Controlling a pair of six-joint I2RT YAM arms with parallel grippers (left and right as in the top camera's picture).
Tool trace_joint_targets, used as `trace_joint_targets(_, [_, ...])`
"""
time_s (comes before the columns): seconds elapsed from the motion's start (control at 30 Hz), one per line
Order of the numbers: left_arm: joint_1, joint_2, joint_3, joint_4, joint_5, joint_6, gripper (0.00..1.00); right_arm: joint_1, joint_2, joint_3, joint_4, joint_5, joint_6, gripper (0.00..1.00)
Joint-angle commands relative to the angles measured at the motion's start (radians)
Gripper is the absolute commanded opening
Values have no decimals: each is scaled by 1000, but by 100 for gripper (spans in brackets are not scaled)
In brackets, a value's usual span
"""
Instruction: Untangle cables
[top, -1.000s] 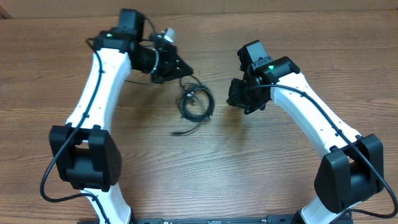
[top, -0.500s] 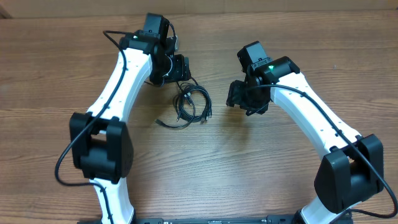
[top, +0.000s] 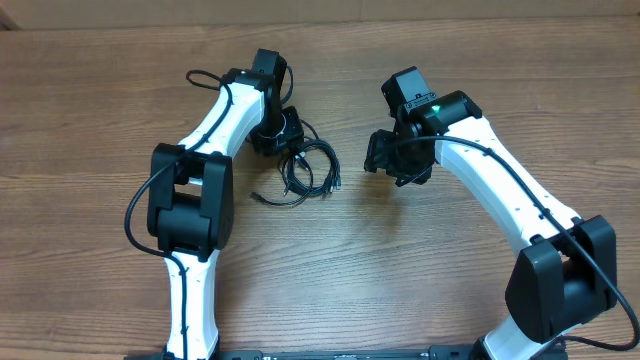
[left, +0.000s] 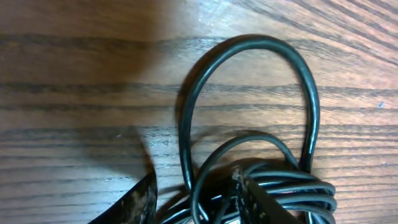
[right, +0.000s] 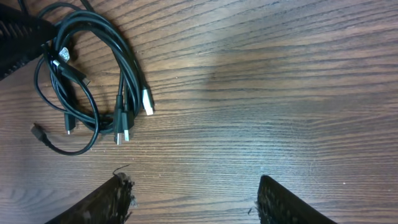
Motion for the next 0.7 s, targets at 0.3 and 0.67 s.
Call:
trace_joint_targets(0.3, [7,-65,52,-40,254,83,4,-2,-10,37,29,-348,-237,56])
trace_joint_targets(0.67, [-2,-415,138,-267,515,361,4,-35,-112,117,56,-385,-49,53])
